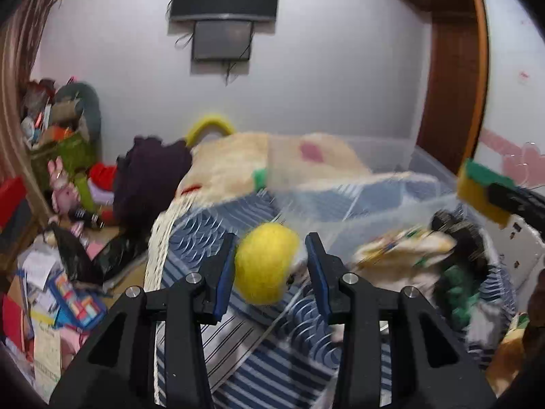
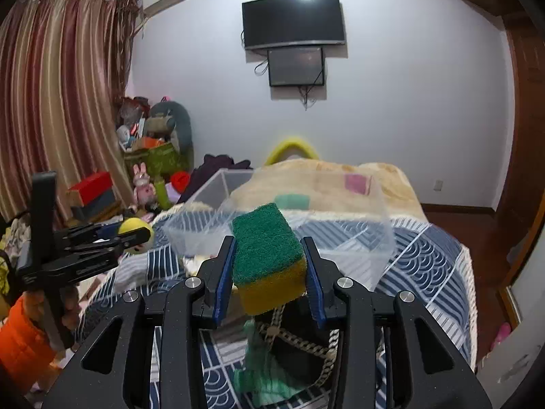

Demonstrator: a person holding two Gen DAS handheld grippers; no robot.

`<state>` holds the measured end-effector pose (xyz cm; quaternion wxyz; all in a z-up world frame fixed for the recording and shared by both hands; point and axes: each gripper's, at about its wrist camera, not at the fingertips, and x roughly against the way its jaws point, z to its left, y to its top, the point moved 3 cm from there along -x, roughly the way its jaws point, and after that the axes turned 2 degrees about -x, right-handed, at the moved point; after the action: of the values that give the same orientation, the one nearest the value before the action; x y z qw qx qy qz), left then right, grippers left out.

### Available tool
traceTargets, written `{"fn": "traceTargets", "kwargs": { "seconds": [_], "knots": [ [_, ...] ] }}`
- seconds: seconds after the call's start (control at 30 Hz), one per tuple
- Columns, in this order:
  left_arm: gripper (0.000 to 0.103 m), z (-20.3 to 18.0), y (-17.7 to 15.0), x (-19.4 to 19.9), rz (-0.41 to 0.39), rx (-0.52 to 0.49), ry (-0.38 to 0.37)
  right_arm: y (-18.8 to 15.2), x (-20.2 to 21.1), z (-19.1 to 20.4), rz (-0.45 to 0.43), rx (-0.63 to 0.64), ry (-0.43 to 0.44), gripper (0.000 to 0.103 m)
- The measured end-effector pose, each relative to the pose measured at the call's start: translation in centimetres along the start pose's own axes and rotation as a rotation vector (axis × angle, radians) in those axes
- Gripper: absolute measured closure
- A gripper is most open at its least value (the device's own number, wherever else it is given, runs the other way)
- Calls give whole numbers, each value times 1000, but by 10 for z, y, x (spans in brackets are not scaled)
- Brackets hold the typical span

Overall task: Organize soft objects
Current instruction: 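Grasp the yellow fuzzy ball with the left gripper while the right grasps the green-yellow sponge, then lower the ball and sponge into the clear box and open both grippers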

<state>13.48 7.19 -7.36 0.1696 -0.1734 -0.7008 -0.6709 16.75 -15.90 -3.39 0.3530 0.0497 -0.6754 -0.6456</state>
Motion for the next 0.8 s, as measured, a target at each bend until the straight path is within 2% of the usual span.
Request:
{"fn": "traceTargets", "kwargs": {
  "seconds": [0.13,0.3,0.4,0.8],
  "knots": [
    [63,-15,23,9,-55,-18,-35,13,0,-7,-23,-10,-10,68],
    [63,-24,49,5,-77,-1,-99,28,-6,-14,-39,-10,-37,68],
    [63,-31,61,-4,-80,-12,-91,34,-16,-21,-30,-13,-46,68],
    [63,-54,60,-73,101,-61,-104,29,-70,-38,106,16,-119,68]
  ]
}}
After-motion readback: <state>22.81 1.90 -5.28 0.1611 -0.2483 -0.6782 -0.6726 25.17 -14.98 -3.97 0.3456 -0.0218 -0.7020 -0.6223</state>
